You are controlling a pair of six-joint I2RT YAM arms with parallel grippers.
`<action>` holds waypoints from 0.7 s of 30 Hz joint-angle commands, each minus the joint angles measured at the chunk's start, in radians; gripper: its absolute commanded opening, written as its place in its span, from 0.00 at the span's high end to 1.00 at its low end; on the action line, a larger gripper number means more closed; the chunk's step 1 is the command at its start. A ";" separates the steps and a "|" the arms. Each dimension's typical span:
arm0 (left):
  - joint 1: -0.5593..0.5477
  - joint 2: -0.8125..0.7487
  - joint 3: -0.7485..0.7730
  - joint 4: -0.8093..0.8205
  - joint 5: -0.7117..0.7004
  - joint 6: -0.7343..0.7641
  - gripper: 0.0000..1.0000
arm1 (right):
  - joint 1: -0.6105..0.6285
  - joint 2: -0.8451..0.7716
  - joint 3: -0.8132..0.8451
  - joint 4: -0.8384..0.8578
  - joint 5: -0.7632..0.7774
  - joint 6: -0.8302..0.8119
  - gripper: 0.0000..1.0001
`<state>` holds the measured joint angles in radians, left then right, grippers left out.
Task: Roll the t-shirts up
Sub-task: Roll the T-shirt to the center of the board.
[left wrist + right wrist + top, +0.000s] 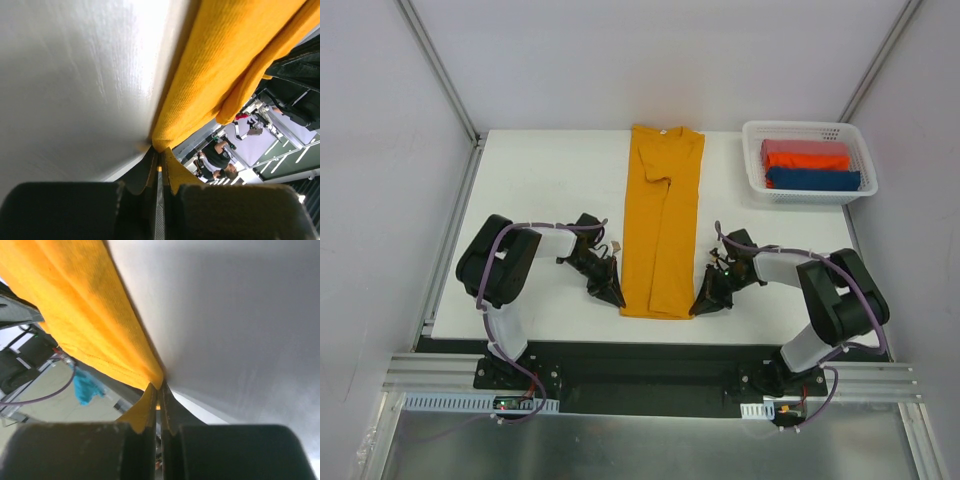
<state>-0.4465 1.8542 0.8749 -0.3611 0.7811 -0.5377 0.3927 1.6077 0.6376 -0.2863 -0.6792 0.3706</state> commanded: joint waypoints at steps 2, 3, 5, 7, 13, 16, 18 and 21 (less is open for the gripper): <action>-0.011 -0.039 0.035 -0.032 -0.036 0.039 1.00 | -0.011 -0.097 0.037 -0.132 0.081 -0.081 0.99; -0.011 -0.047 0.039 -0.032 -0.025 0.041 1.00 | -0.014 -0.116 0.057 -0.152 0.073 -0.084 0.99; -0.011 -0.070 0.053 -0.032 -0.017 0.053 1.00 | -0.012 -0.137 0.077 -0.169 0.069 -0.085 0.99; -0.009 -0.084 0.073 -0.033 -0.005 0.062 1.00 | -0.015 -0.157 0.108 -0.180 0.073 -0.094 0.99; 0.009 -0.127 0.137 -0.044 -0.042 0.087 1.00 | -0.028 -0.160 0.155 -0.189 0.116 -0.116 0.99; 0.017 -0.133 0.197 -0.078 -0.111 0.129 1.00 | -0.044 -0.144 0.184 -0.183 0.138 -0.130 0.99; 0.022 -0.124 0.223 -0.090 -0.138 0.148 1.00 | -0.057 -0.134 0.204 -0.177 0.150 -0.137 0.99; 0.026 -0.102 0.277 -0.104 -0.172 0.165 1.00 | -0.067 -0.111 0.226 -0.151 0.171 -0.147 0.99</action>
<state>-0.4362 1.7664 1.0805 -0.4107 0.6827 -0.4274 0.3431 1.4738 0.8085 -0.4385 -0.5568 0.2462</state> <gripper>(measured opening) 0.009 0.019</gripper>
